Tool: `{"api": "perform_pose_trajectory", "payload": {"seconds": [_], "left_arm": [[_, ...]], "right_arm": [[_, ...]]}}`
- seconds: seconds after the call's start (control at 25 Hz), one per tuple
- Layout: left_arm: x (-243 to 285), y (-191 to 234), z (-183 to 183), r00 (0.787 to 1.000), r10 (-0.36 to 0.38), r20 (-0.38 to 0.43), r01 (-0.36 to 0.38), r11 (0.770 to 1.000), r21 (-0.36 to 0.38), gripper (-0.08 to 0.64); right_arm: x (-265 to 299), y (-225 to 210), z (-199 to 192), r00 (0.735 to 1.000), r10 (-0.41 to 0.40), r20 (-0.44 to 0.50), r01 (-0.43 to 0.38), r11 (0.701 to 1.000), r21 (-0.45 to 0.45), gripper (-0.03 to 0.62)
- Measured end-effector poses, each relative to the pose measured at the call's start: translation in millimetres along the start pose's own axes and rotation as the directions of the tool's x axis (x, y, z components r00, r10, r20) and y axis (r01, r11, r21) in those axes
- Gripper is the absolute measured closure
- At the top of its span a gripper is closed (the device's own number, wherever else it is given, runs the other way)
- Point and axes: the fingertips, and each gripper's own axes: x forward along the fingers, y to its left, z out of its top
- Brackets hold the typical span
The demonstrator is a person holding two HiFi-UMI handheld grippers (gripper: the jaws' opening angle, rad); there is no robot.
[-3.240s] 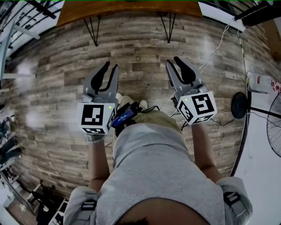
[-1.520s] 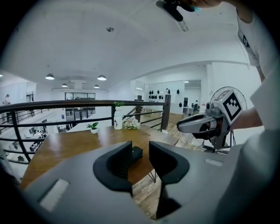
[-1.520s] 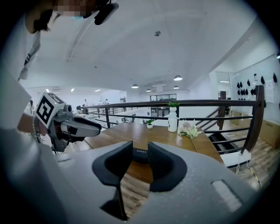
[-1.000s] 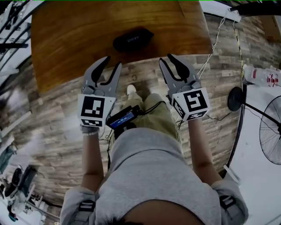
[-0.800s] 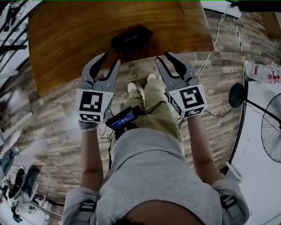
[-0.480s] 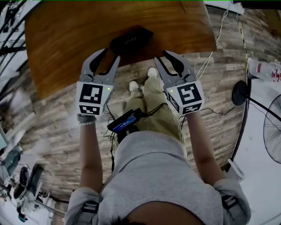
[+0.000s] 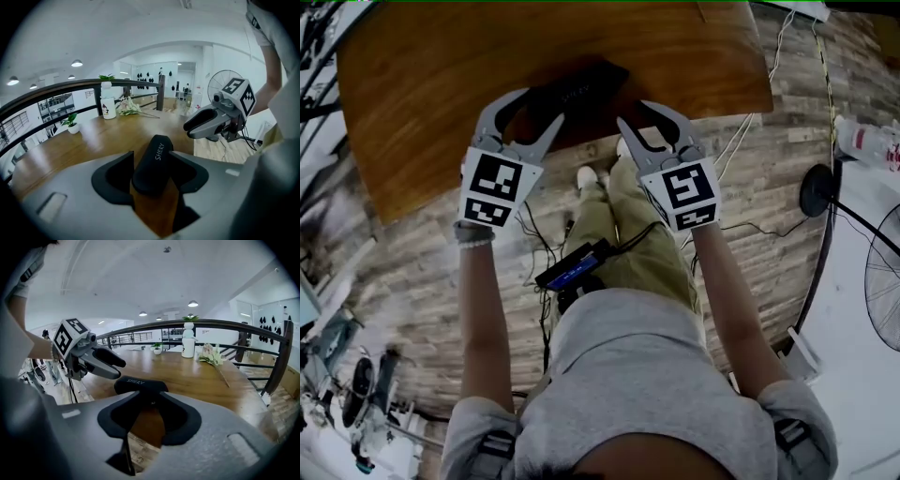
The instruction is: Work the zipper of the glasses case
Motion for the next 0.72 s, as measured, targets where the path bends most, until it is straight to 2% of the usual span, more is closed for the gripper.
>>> {"api": "perform_pose_trajectory", "payload": {"seconds": [0.52, 0.72], "left_arm": [[23.7, -9.3, -18.2, 0.989, -0.111, -0.093, 0.117, 0.992, 0.057, 0.324], [24.6, -6.3, -18.4, 0.986, -0.133, -0.097, 0.139, 0.989, 0.051, 0.318]], "right_arm": [[43.7, 3.5, -41.8, 0.991, -0.044, -0.125, 0.035, 0.997, -0.070, 0.463], [54.7, 3.6, -45.4, 0.986, -0.053, -0.160, 0.041, 0.996, -0.075, 0.463]]}}
